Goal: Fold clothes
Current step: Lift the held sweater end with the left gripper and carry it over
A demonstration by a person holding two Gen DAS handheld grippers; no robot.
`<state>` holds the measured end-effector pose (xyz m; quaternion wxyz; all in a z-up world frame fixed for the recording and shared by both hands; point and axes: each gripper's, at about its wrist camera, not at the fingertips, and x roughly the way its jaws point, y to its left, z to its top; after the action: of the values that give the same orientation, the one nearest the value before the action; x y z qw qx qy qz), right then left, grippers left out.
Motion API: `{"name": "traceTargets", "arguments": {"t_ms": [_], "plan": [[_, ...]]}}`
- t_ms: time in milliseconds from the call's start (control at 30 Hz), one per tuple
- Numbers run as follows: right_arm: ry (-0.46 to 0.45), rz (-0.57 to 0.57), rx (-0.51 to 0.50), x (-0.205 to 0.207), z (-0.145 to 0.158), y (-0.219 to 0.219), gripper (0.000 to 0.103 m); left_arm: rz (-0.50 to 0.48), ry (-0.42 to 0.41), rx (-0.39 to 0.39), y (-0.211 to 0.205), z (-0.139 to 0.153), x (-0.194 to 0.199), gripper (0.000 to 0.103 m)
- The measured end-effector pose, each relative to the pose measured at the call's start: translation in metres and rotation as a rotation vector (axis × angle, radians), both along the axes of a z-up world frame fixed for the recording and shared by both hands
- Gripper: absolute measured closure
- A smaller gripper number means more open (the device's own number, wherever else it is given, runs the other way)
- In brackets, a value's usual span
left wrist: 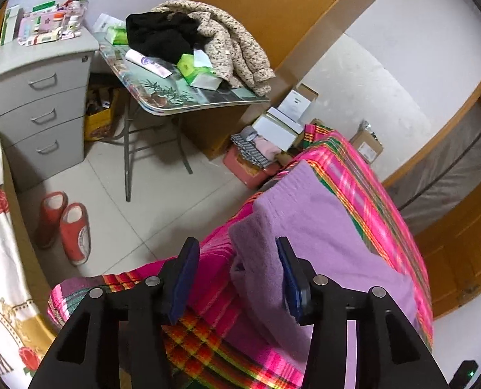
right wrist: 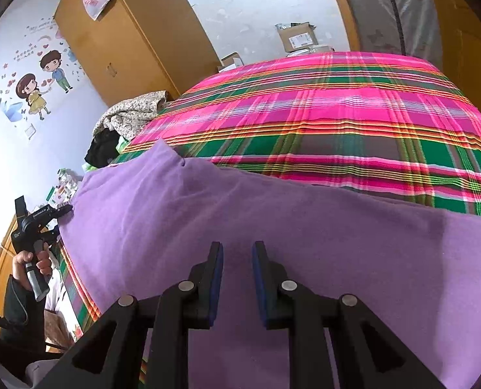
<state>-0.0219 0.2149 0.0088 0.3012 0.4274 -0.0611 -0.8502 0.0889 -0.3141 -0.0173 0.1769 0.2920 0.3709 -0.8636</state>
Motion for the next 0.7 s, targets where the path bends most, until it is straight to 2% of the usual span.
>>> {"name": "traceTargets", "arguments": {"t_ms": [233,467,500,633,700], "plan": [[0.004,-0.003,0.007,0.003,0.001,-0.001,0.084,-0.025,0.011,-0.082,0.016,0.005,-0.010,0.053],[0.002,0.003,0.008,0.003,0.001,-0.003,0.084,-0.027,0.039,-0.049,0.012,0.003,-0.001,0.054],[0.001,0.004,0.007,0.003,0.001,-0.003,0.084,-0.023,0.038,-0.048,0.012,0.003,-0.001,0.056],[0.004,0.011,0.005,0.004,0.002,-0.005,0.084,-0.013,0.025,-0.036,0.013,0.000,-0.007,0.081],[0.008,0.012,0.008,0.004,0.002,-0.005,0.083,-0.016,0.025,-0.039,0.013,0.001,-0.009,0.085]]}}
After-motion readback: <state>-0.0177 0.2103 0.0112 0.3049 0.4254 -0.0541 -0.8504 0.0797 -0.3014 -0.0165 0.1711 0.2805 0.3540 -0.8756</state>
